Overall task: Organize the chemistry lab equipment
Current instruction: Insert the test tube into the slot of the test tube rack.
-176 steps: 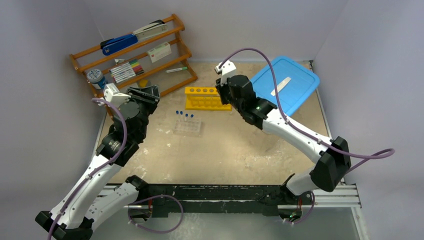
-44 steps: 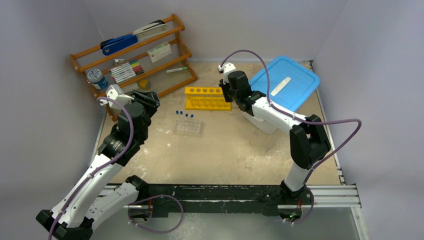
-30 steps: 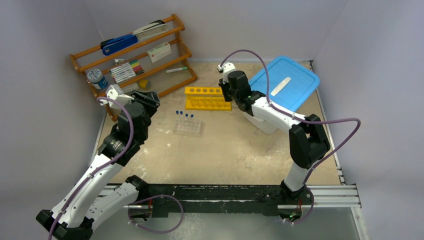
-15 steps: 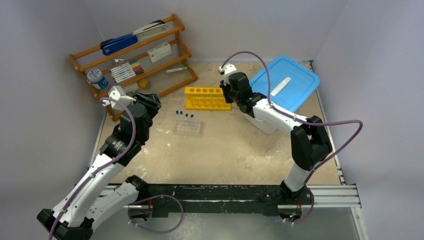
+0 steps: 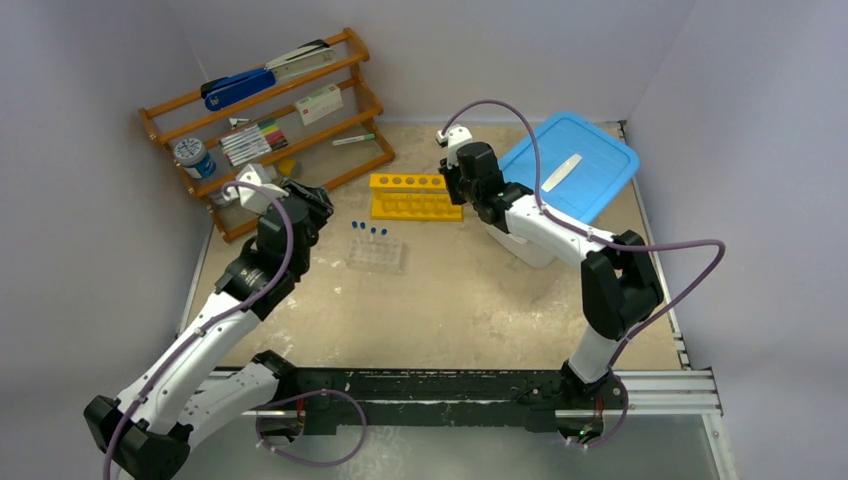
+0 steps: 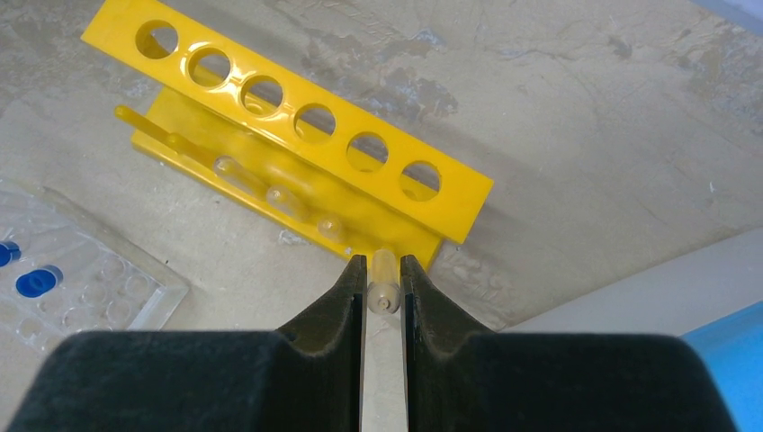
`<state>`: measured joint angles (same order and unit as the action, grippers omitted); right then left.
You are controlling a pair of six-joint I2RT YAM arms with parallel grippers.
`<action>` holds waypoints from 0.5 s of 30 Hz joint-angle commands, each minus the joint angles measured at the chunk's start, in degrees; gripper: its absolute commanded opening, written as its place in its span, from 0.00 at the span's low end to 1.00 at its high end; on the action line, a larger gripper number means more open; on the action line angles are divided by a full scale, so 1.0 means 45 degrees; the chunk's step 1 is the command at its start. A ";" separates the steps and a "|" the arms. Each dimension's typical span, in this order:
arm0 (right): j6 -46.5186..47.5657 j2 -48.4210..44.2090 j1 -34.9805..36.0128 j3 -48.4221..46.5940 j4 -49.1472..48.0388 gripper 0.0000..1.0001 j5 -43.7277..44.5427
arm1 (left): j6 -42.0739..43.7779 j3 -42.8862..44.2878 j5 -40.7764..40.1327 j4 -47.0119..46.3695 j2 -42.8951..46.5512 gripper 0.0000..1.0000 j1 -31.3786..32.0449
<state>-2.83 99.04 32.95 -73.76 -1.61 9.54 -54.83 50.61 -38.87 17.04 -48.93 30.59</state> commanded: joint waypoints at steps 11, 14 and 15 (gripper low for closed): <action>0.0832 -0.0161 -0.0047 -0.1186 -0.0444 0.12 -0.0195 | 0.0249 -0.0339 0.2606 -0.1287 -0.1485 0.39 -0.2001; 0.0944 0.0040 -0.0050 -0.1264 -0.0752 0.12 -0.0365 | 0.0019 -0.0360 0.2883 -0.1388 -0.1600 0.38 -0.2162; 0.1008 0.0099 -0.0043 -0.1268 -0.0844 0.12 -0.0438 | -0.0052 -0.0408 0.2897 -0.1426 -0.1661 0.38 -0.2182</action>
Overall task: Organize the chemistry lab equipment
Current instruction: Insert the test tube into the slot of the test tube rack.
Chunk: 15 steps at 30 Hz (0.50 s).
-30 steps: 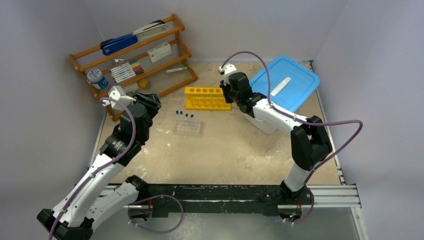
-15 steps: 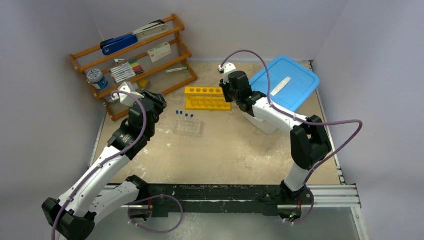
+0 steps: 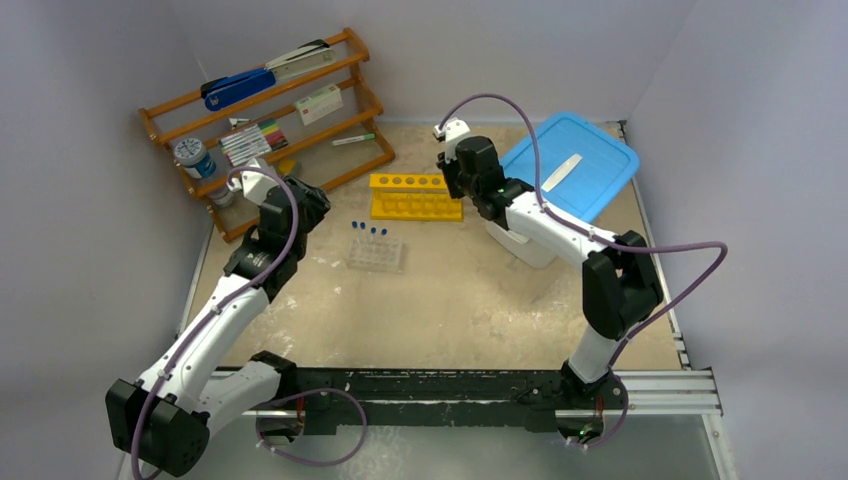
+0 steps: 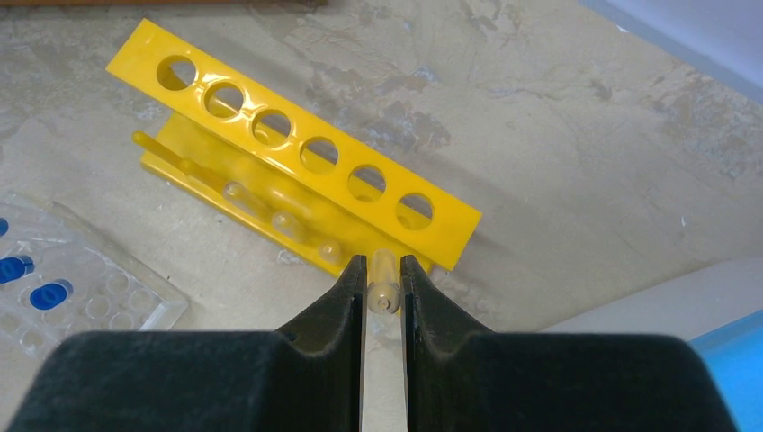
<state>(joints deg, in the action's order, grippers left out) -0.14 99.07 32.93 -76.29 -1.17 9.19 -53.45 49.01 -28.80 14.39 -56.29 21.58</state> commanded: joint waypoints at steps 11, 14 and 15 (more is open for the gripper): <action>0.0861 0.0618 0.0021 -0.0915 -0.1228 0.13 -0.0851 | -0.0983 -0.0832 0.1487 -0.1945 -0.0825 0.35 -0.0550; 0.0606 0.0437 0.0010 -0.0555 -0.1212 0.13 -0.0951 | -0.1015 -0.0853 0.1697 -0.2026 -0.0922 0.35 -0.0618; 0.0582 0.0340 0.0000 -0.0472 -0.1152 0.13 -0.1010 | -0.1013 -0.0853 0.1720 -0.2026 -0.0937 0.35 -0.0631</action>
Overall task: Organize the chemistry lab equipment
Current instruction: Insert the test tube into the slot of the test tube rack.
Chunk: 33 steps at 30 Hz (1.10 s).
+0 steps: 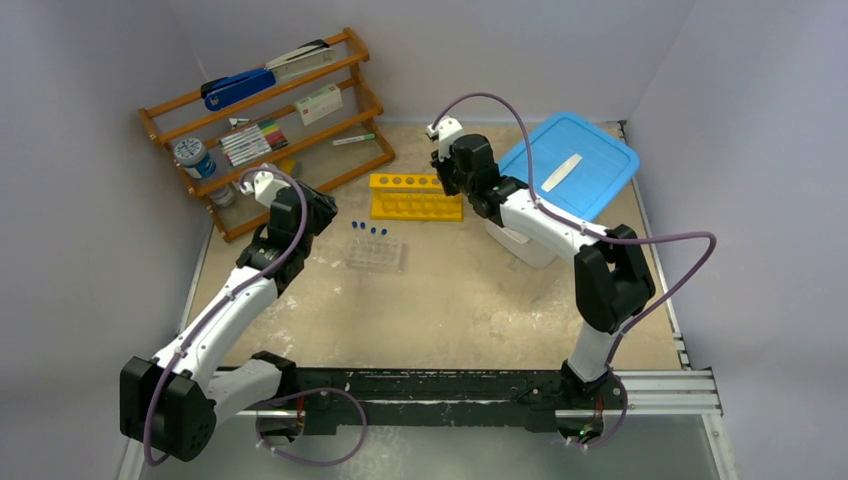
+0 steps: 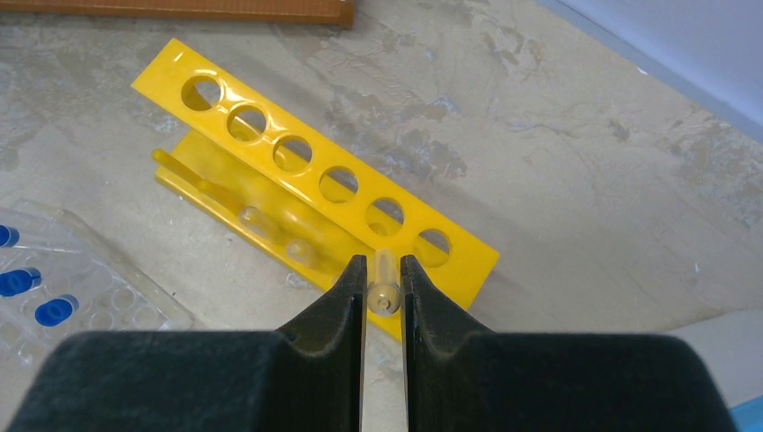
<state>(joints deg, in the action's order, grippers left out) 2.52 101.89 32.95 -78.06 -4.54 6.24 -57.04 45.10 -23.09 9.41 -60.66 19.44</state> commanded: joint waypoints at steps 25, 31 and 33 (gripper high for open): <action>-0.0228 -0.1106 -0.0085 0.0774 0.0820 0.13 -0.0098 | -0.0289 -0.0292 0.0754 -0.1290 0.0217 0.34 -0.0143; -0.0245 -0.0804 -0.0087 0.1117 0.0566 0.13 0.0067 | -0.0268 -0.0276 0.0756 -0.1276 0.0175 0.34 -0.0146; -0.0250 -0.0689 -0.0118 0.1131 0.0512 0.14 0.0026 | -0.0268 -0.0277 0.0739 -0.1271 0.0182 0.34 -0.0146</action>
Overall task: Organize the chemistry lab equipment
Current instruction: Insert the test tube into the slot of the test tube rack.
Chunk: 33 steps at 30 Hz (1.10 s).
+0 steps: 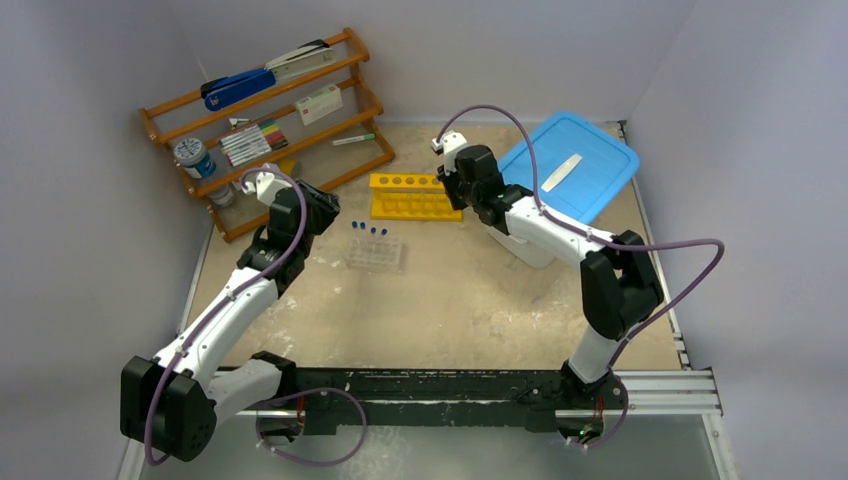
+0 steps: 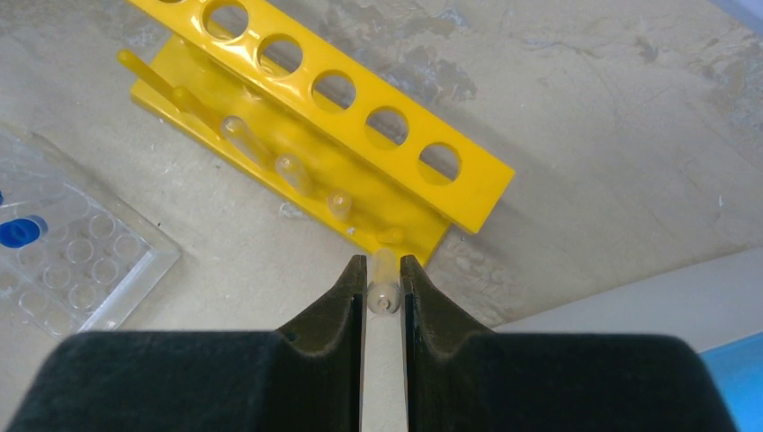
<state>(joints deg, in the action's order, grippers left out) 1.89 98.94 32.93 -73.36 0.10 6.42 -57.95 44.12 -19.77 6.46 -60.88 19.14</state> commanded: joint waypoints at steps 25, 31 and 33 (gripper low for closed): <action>0.0213 -0.0487 -0.0222 -0.0797 -0.0638 0.14 -0.0054 | -0.0030 -0.0137 -0.0031 -0.0732 0.0278 0.34 -0.0085; 0.0244 -0.0495 -0.0233 -0.0776 -0.0626 0.13 -0.0039 | -0.0022 -0.0136 0.0018 -0.0716 0.0286 0.34 -0.0086; 0.0191 -0.0430 -0.0233 -0.0715 -0.0629 0.14 -0.0029 | -0.0026 -0.0136 0.0018 -0.0713 0.0287 0.34 -0.0078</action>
<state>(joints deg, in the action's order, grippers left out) 2.15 98.96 32.18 -74.54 -0.78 6.31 -57.95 43.27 -19.75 6.02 -60.84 19.14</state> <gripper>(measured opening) 0.175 0.339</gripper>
